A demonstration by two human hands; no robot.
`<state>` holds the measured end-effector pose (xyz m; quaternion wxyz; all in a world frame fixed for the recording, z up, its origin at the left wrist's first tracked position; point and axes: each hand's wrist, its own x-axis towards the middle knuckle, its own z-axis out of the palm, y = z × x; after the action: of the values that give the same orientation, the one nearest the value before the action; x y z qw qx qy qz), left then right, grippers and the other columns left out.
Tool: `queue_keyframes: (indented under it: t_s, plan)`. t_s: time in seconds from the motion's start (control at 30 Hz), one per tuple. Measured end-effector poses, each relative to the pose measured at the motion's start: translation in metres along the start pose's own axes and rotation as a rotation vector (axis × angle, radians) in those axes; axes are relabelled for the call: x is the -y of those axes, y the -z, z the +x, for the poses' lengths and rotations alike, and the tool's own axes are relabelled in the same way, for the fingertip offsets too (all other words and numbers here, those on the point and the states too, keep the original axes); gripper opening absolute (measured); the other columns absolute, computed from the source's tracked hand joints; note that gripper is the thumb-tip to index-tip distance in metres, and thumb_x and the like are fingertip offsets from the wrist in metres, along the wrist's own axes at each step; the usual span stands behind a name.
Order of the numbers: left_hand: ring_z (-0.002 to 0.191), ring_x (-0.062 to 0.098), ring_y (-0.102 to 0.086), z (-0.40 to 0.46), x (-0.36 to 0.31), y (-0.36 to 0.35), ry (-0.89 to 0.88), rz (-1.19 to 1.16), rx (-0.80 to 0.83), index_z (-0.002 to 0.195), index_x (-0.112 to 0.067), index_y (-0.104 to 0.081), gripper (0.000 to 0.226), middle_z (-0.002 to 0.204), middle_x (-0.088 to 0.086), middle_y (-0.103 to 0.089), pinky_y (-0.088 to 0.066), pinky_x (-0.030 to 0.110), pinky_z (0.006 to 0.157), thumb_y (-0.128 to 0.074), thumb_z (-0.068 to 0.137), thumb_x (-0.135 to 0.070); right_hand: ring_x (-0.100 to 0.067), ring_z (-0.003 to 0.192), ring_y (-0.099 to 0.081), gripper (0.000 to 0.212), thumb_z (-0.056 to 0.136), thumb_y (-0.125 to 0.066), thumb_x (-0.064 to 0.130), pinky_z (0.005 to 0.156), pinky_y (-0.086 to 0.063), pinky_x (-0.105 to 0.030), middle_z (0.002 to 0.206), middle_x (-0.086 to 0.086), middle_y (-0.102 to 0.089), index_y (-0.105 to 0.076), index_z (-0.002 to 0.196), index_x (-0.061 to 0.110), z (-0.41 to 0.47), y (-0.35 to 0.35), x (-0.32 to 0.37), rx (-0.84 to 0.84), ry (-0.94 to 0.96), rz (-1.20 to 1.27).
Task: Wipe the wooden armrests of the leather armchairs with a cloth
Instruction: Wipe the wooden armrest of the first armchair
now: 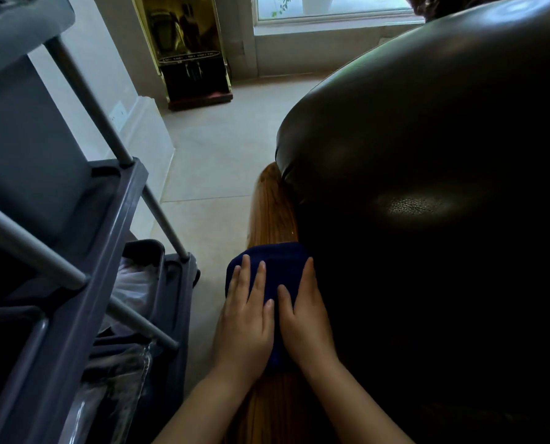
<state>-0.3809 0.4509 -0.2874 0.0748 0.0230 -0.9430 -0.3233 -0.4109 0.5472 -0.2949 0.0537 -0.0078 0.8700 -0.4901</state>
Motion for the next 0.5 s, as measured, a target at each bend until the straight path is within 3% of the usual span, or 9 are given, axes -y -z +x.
queue_keyframes:
  t_s: [0.17, 0.27, 0.37, 0.5]
  plan:
    - [0.136, 0.0, 0.022, 0.017, 0.003, 0.0, -0.014, -0.037, 0.032, 0.134, -0.039, 0.011, 0.056, 0.147, -0.02, 0.021, 0.02, -0.002, 0.095, -0.029, 0.097, -0.024, 0.004, 0.134, 0.012, 0.062, 0.098, -0.03, 0.027, 0.098, 0.011, -0.001, 0.152, 0.011, 0.017, 0.018, 0.137, 0.029, 0.022, 0.002, 0.003, 0.045, 0.158, -0.03]
    - [0.137, 0.001, 0.019, 0.032, 0.008, 0.001, -0.006, -0.098, 0.047, 0.136, -0.034, 0.009, 0.055, 0.149, -0.016, 0.017, 0.018, -0.004, 0.095, -0.029, 0.098, -0.022, 0.002, 0.133, 0.021, 0.057, 0.099, -0.027, 0.026, 0.099, 0.017, -0.003, 0.144, 0.018, 0.022, 0.015, 0.138, 0.028, 0.044, 0.005, 0.006, 0.08, 0.292, -0.13]
    - [0.138, 0.002, 0.015, 0.044, 0.01, 0.002, 0.006, -0.152, 0.059, 0.14, -0.031, 0.005, 0.055, 0.154, -0.01, 0.012, 0.011, 0.008, 0.106, -0.029, 0.098, -0.021, 0.0, 0.133, 0.022, 0.054, 0.098, -0.027, 0.028, 0.107, 0.011, -0.017, 0.146, 0.016, 0.018, 0.001, 0.144, 0.027, 0.065, 0.006, 0.007, 0.097, 0.385, -0.256]
    - [0.143, 0.011, 0.006, 0.055, 0.011, 0.004, 0.049, -0.235, 0.074, 0.138, -0.038, 0.002, 0.055, 0.157, -0.004, 0.007, -0.002, 0.029, 0.117, -0.031, 0.097, -0.022, -0.003, 0.137, 0.015, 0.046, 0.096, -0.034, 0.031, 0.106, -0.003, -0.028, 0.157, 0.008, 0.003, -0.023, 0.141, 0.036, 0.082, 0.007, 0.01, 0.095, 0.365, -0.219]
